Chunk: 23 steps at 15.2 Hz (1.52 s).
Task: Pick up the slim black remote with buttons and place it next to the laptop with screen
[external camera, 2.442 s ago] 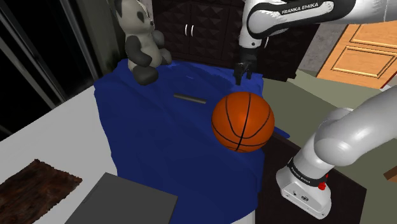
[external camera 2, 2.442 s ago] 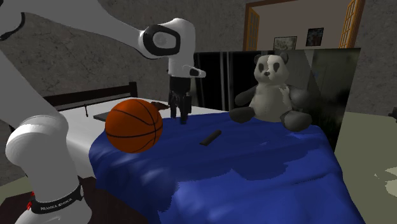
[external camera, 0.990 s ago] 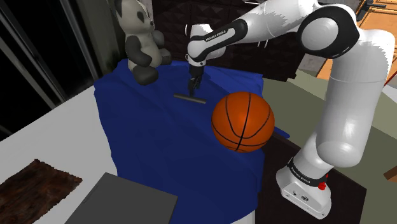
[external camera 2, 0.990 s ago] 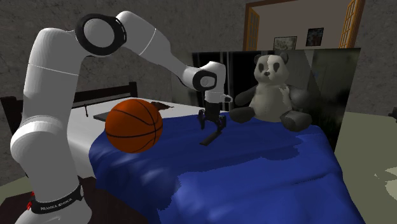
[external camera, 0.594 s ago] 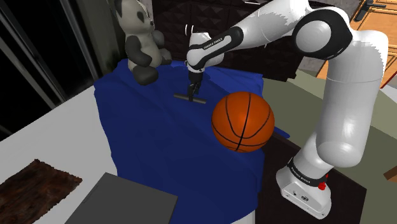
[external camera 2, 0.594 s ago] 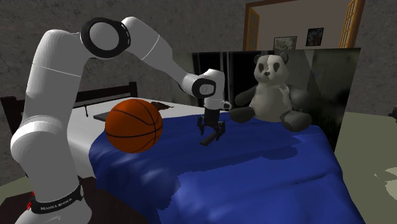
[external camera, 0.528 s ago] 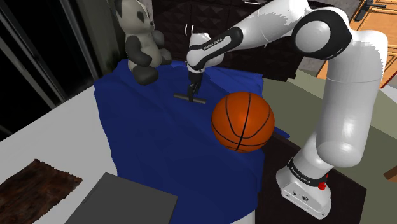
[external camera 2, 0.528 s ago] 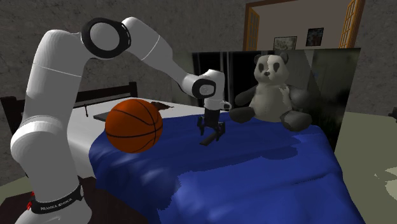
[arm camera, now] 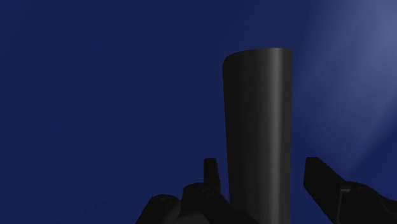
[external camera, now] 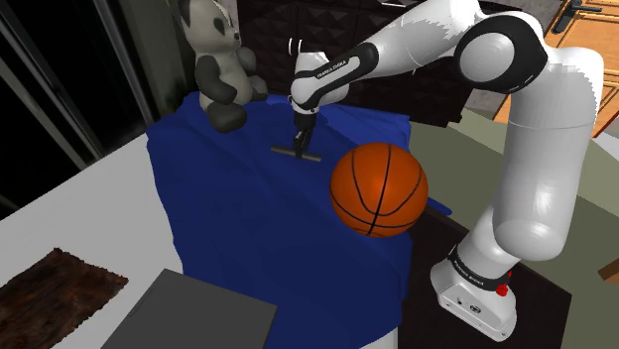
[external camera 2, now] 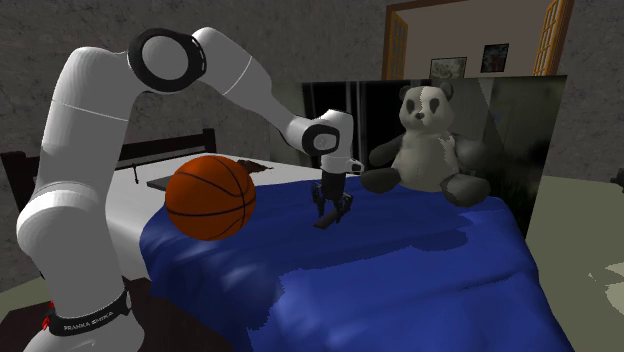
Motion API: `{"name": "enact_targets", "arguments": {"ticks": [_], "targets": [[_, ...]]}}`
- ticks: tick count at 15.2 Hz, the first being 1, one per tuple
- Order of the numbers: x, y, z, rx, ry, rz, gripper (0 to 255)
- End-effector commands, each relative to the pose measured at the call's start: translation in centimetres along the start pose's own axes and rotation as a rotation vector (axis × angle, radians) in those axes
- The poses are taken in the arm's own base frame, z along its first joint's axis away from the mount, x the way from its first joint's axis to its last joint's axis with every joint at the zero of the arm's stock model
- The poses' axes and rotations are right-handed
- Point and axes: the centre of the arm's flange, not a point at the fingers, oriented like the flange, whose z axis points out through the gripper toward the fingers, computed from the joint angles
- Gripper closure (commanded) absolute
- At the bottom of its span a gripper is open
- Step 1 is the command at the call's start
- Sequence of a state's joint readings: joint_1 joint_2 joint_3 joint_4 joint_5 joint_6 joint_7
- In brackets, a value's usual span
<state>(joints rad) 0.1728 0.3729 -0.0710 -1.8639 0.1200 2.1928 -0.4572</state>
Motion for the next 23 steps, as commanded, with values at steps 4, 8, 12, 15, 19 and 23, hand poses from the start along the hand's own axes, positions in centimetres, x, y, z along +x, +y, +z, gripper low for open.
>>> {"name": "enact_targets", "arguments": {"ticks": [4,8,12,15,19,23], "targets": [[0.0,0.0,0.0,0.000,0.000,0.000,255],[0.0,0.1,0.0,0.000,0.000,0.000,255],[0.0,-0.1,-1.6,0.000,0.000,0.000,255],[0.0,-0.3,-3.2,0.000,0.000,0.000,255],[0.0,-0.4,-5.3,0.000,0.000,0.000,255],[-0.1,-0.6,-7.4,0.000,0.000,0.000,255]]}}
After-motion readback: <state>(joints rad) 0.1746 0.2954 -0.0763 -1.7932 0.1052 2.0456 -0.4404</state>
